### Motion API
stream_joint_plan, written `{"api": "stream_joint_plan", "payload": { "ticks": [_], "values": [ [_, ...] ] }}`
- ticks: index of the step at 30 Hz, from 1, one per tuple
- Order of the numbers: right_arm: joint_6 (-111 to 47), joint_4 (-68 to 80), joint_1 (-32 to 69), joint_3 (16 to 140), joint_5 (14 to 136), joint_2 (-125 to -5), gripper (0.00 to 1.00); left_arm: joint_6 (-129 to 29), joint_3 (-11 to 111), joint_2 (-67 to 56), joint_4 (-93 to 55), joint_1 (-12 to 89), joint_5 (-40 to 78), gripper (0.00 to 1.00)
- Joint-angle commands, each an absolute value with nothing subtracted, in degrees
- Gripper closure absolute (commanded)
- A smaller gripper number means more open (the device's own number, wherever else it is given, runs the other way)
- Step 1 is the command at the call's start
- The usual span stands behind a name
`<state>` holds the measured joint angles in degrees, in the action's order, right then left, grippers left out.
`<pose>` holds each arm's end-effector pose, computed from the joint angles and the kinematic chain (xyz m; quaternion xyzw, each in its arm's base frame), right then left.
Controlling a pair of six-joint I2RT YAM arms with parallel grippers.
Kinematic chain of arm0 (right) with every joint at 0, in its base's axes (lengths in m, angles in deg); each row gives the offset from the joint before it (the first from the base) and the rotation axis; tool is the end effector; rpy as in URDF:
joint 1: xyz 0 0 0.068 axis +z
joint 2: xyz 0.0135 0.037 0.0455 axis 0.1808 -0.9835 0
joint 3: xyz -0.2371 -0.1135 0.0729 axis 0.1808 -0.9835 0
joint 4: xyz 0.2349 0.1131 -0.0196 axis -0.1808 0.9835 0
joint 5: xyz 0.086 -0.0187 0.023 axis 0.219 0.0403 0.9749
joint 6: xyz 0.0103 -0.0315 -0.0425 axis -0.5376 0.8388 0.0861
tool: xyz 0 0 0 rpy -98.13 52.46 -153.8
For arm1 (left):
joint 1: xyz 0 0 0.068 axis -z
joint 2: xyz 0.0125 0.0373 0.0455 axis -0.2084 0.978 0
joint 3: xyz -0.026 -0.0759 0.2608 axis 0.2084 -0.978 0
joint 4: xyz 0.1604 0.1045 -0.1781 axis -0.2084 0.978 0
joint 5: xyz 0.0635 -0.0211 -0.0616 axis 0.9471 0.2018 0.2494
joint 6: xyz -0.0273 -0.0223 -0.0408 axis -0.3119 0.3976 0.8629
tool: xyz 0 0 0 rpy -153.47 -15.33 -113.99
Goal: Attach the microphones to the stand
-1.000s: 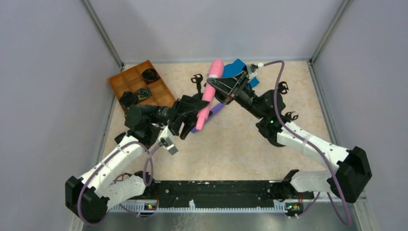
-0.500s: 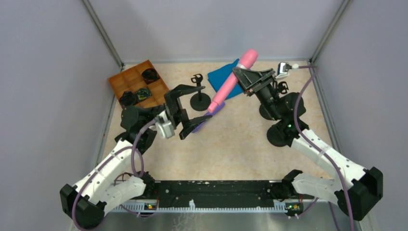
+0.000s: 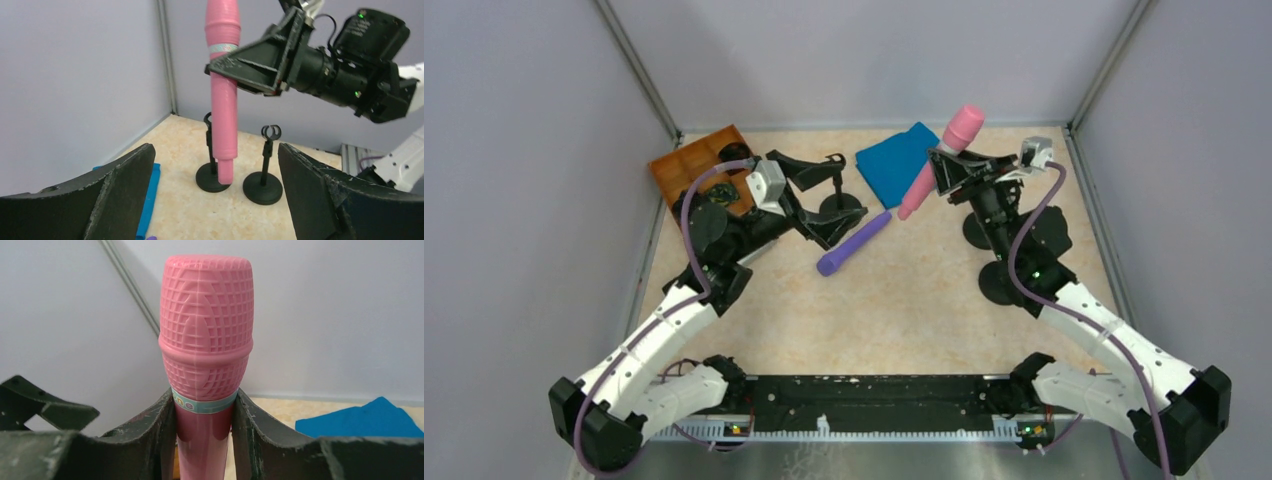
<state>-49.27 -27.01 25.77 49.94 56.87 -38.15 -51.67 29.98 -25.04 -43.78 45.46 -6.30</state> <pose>0.1763 0.1210 0.4075 0.0196 0.5334 0.3812 0.7548 0.1695 -0.1353 0.4176 0.3436 0.4659 -0.4390 0.6871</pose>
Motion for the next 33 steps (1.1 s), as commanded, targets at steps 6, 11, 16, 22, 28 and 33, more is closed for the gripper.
{"api": "stream_joint_plan", "payload": {
  "ticks": [6, 11, 16, 22, 28, 33],
  "values": [
    [-42.0, -36.4, 29.41, 51.83, 65.01, -42.73, 0.99, -45.23, 33.07, -24.79, -38.88, 45.65, 4.22, 0.04],
    [-42.5, -39.48, 34.3, 53.92, 64.9, -46.75, 1.0, -43.8, 30.96, -22.34, -40.93, 45.7, -1.59, 0.02],
    [-45.85, -41.86, 36.9, 54.62, 63.78, -48.42, 1.0, -42.19, 27.17, -21.54, -46.93, 45.99, -1.75, 0.04],
    [-50.19, -42.63, 37.92, 55.98, 63.64, -49.34, 1.0, -44.81, 27.74, -18.9, -44.6, 48.17, -0.73, 0.16],
    [-51.14, -42.72, 38.1, 55.75, 64.6, -49.33, 1.0, -45.19, 28.52, -17.44, -44.42, 49.44, 0.37, 0.48],
    [-51.23, -41.67, 38.11, 55.41, 65.97, -49.34, 0.97, -45.1, 28.64, -16.96, -45.33, 49.73, 1.68, 0.9]
  ]
}}
